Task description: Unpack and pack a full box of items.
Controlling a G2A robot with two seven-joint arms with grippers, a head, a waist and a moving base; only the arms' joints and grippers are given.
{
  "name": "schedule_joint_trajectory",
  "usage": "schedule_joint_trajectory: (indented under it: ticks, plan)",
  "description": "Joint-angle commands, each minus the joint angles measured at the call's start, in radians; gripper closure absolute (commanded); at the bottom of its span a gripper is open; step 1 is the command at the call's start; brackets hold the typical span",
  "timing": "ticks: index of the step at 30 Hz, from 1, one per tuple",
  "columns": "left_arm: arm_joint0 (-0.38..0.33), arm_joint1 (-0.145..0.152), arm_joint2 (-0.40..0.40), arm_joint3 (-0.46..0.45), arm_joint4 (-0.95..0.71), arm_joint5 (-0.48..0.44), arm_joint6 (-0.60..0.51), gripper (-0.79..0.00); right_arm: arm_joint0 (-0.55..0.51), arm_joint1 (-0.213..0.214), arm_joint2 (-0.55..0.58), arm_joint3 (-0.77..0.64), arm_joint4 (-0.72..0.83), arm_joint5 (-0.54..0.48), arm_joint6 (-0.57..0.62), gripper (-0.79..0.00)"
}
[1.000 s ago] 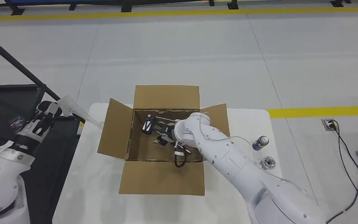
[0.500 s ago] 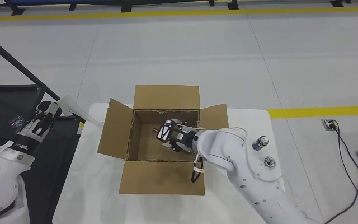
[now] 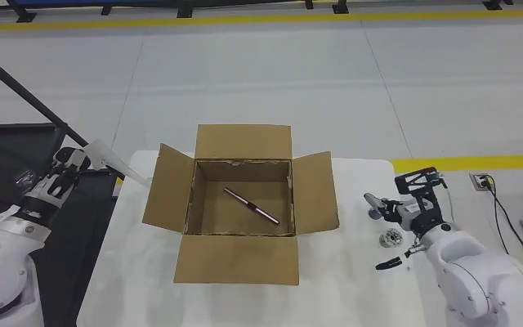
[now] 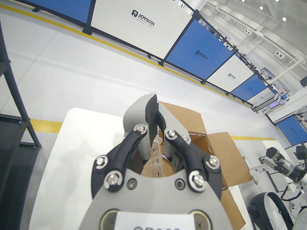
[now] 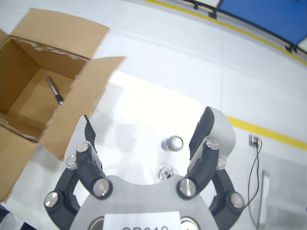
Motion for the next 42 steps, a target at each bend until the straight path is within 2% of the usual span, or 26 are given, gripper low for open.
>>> schedule_joint_trajectory:
  ticks: [1,3,6,12,16,22,26,28,30,33,34,35,37,38,42]
  plan:
    - [0.000,0.000,0.000,0.000,0.000,0.000,0.000,0.000,-0.025,0.004,0.072,0.047,0.059,0.005,0.034,-0.785]
    - [0.000,0.000,0.000,0.000,0.000,0.000,0.000,0.000,-0.013,0.009,0.111,0.129,0.098,0.008,0.087,-0.785]
    - [0.000,0.000,0.000,0.000,0.000,0.000,0.000,0.000,0.053,0.020,0.126,0.276,0.177,-0.043,0.189,-0.785]
    - [0.000,0.000,0.000,0.000,0.000,0.000,0.000,0.000,0.191,0.038,0.101,0.536,0.210,-0.048,0.313,-0.785]
    - [0.000,0.000,0.000,0.000,0.000,0.000,0.000,0.000,0.262,0.052,0.093,0.662,0.273,-0.114,0.409,-0.785]
    - [0.000,0.000,0.000,0.000,0.000,0.000,0.000,0.000,0.317,0.066,0.048,0.747,0.279,-0.149,0.445,-0.785]
    - [0.000,0.000,0.000,0.000,0.000,0.000,0.000,0.000,0.326,0.070,0.018,0.767,0.286,-0.144,0.428,-0.785]
    - [0.000,0.000,0.000,0.000,0.000,0.000,0.000,0.000,0.329,0.071,-0.002,0.778,0.284,-0.138,0.420,-0.757]
    - [0.000,0.000,0.000,0.000,0.000,0.000,0.000,0.000,0.337,0.073,-0.022,0.792,0.272,-0.124,0.420,-0.690]
    - [0.000,0.000,0.000,0.000,0.000,0.000,0.000,0.000,0.350,0.076,-0.043,0.814,0.272,-0.117,0.417,-0.683]
    - [0.000,0.000,0.000,0.000,0.000,0.000,0.000,0.000,0.355,0.078,-0.047,0.820,0.272,-0.115,0.416,-0.625]
    - [0.000,0.000,0.000,0.000,0.000,0.000,0.000,0.000,0.358,0.079,-0.051,0.826,0.272,-0.114,0.414,-0.471]
    - [0.000,0.000,0.000,0.000,0.000,0.000,0.000,0.000,0.363,0.082,-0.057,0.835,0.274,-0.110,0.410,-0.296]
    - [0.000,0.000,0.000,0.000,0.000,0.000,0.000,0.000,0.365,0.084,-0.057,0.837,0.275,-0.107,0.406,-0.234]
    - [0.000,0.000,0.000,0.000,0.000,0.000,0.000,0.000,0.355,0.092,-0.047,0.823,0.289,-0.090,0.381,-0.080]
